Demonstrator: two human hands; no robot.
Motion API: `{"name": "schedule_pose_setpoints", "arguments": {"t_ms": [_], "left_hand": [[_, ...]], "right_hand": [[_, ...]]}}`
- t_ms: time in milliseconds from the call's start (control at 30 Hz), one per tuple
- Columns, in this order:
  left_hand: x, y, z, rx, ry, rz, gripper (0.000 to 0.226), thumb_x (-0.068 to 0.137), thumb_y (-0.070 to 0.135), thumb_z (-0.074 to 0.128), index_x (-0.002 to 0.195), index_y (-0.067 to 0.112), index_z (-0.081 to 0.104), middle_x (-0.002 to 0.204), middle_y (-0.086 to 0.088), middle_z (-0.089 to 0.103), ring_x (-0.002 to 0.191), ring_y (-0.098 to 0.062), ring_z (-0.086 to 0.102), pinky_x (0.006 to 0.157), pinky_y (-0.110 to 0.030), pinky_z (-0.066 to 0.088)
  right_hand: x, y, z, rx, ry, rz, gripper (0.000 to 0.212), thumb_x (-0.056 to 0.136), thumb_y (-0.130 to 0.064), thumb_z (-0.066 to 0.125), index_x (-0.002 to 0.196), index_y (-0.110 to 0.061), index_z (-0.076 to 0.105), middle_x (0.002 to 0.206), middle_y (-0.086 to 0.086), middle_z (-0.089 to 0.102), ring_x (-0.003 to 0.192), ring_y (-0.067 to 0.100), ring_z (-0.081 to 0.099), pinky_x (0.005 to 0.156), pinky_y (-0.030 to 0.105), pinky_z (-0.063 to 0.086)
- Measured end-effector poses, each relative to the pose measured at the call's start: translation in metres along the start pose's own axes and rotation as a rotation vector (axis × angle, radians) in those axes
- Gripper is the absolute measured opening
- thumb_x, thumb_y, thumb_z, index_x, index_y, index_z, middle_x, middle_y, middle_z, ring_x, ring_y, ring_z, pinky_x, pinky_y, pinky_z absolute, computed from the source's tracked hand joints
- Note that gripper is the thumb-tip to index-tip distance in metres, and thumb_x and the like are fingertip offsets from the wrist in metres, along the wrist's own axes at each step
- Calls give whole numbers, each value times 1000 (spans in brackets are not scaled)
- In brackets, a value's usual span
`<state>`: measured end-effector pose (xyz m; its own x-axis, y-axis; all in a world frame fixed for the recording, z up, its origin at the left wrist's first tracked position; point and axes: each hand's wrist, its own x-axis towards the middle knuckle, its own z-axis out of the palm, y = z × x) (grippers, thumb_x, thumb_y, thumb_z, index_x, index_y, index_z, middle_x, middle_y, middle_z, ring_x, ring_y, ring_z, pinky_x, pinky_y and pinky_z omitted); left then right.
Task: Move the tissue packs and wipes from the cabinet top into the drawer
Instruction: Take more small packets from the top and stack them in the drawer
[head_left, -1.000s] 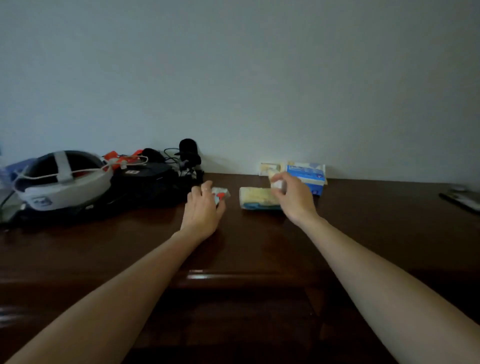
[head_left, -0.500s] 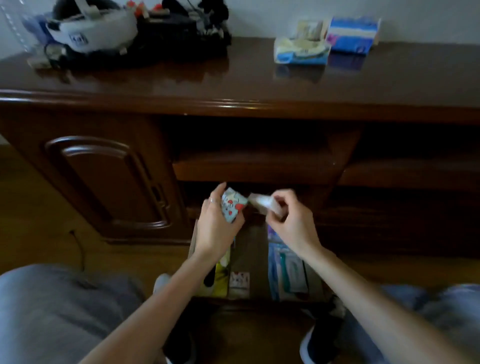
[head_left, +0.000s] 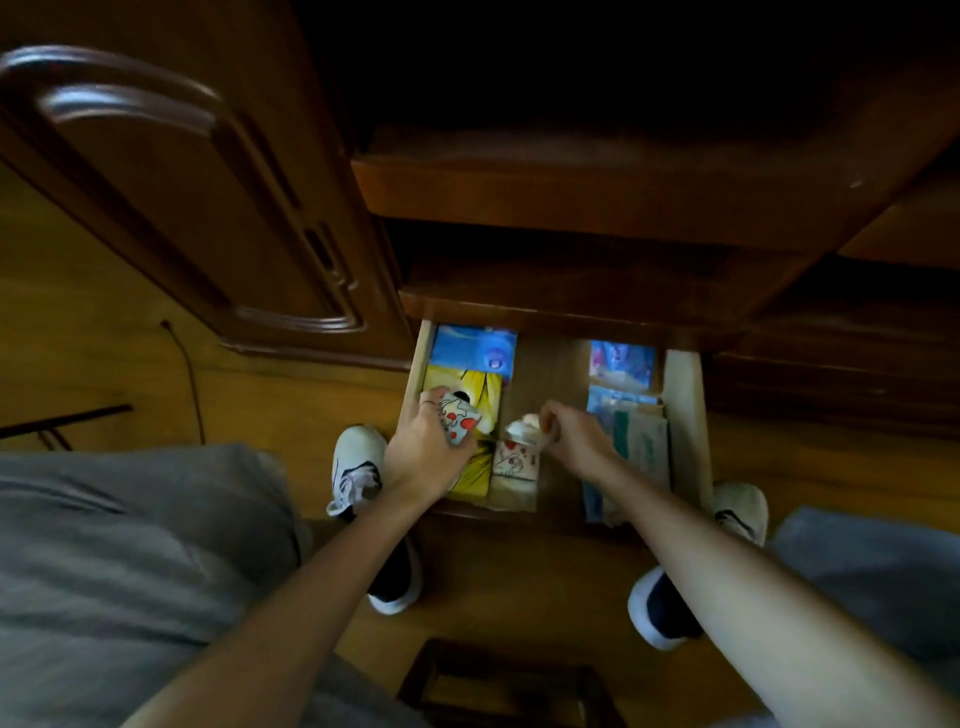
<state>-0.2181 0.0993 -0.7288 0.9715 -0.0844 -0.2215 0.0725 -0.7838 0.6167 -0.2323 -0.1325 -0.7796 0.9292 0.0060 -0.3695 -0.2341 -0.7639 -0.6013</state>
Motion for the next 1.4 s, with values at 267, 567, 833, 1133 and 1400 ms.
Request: {"name": "schedule_pose_setpoints", "arguments": {"t_ms": [267, 567, 833, 1133, 1400], "left_hand": [[5, -3, 14, 56, -25, 24, 66, 83, 42, 73, 138, 36, 37, 124, 5, 52, 85, -4, 51, 65, -27, 52], [11, 2, 21, 61, -63, 27, 69, 84, 36, 75, 144, 29, 41, 132, 2, 52, 99, -14, 61, 70, -30, 56], [12, 4, 22, -29, -110, 42, 77, 80, 28, 81, 145, 24, 40, 134, 0, 49, 113, -17, 58, 88, -35, 57], [36, 23, 38, -25, -344, 194, 110, 72, 3, 82, 156, 20, 13, 147, -4, 31, 133, -24, 42, 106, -37, 47], [41, -9, 25, 240, -166, 182, 72, 85, 27, 74, 147, 19, 40, 154, -6, 29, 141, -29, 32, 109, -42, 40]], "right_hand": [[42, 16, 21, -27, -186, -38, 46, 91, 14, 49, 116, -20, 66, 132, -1, 59, 122, 19, 56, 97, 35, 49], [51, 23, 35, 62, -99, 36, 62, 95, 3, 59, 150, -19, 40, 103, -1, 65, 80, 7, 67, 61, 24, 52], [57, 13, 34, 250, -5, 127, 51, 96, -11, 66, 145, -16, 51, 133, 4, 65, 97, 10, 65, 83, 29, 56], [40, -1, -13, 622, -369, 126, 59, 79, -41, 84, 131, -31, 60, 118, -12, 69, 106, 8, 67, 87, 29, 56], [61, 30, 1, 442, 153, 253, 42, 94, -23, 71, 133, -27, 55, 129, 0, 61, 113, 20, 61, 91, 40, 55]]}}
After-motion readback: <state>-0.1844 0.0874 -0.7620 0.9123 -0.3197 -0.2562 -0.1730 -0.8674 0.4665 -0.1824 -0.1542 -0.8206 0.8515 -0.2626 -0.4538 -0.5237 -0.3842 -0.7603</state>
